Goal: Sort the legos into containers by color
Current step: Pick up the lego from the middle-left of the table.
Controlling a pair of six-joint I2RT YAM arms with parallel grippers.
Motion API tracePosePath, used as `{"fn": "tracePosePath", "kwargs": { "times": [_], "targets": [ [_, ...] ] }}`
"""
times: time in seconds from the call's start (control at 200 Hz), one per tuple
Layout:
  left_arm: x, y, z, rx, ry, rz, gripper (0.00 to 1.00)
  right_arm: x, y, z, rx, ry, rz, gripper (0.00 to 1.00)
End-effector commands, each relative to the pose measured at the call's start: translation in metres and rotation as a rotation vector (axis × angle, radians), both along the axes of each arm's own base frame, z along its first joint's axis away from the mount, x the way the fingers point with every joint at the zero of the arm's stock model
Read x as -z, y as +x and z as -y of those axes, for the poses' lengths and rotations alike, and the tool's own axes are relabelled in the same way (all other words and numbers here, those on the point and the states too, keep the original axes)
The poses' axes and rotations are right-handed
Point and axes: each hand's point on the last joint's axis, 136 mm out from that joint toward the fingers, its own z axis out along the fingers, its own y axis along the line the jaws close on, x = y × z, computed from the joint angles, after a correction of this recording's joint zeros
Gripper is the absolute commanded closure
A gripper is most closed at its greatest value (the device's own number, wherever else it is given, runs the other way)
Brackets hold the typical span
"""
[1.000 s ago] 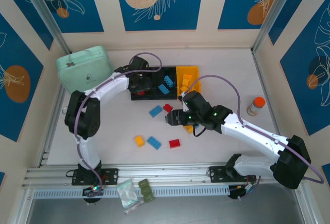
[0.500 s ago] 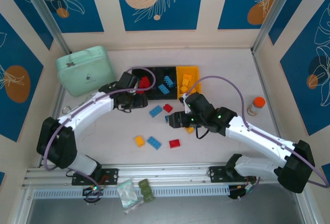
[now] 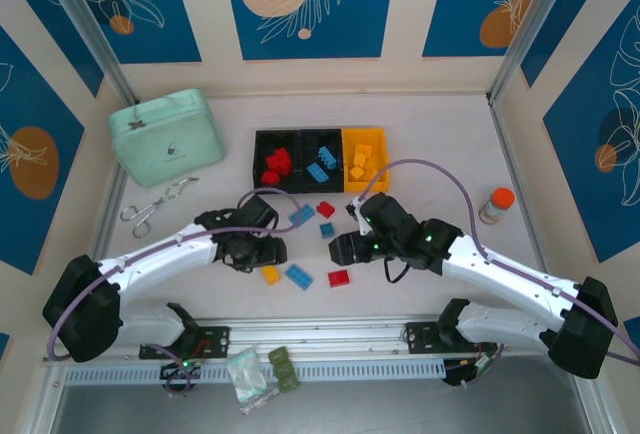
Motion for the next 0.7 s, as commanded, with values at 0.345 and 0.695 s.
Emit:
{"fn": "tracePosePath", "kwargs": {
  "times": [0.345, 0.695],
  "targets": [
    [0.034, -0.011, -0.005, -0.041, 0.070, -0.064, 0.35, 0.002, -0.005, -0.001, -0.006, -0.003, -0.021, 0.31],
    [0.038, -0.005, -0.002, -0.027, 0.084, -0.054, 0.64, 0.004, -0.005, 0.000, 0.007, -0.008, -0.024, 0.32]
  ]
}}
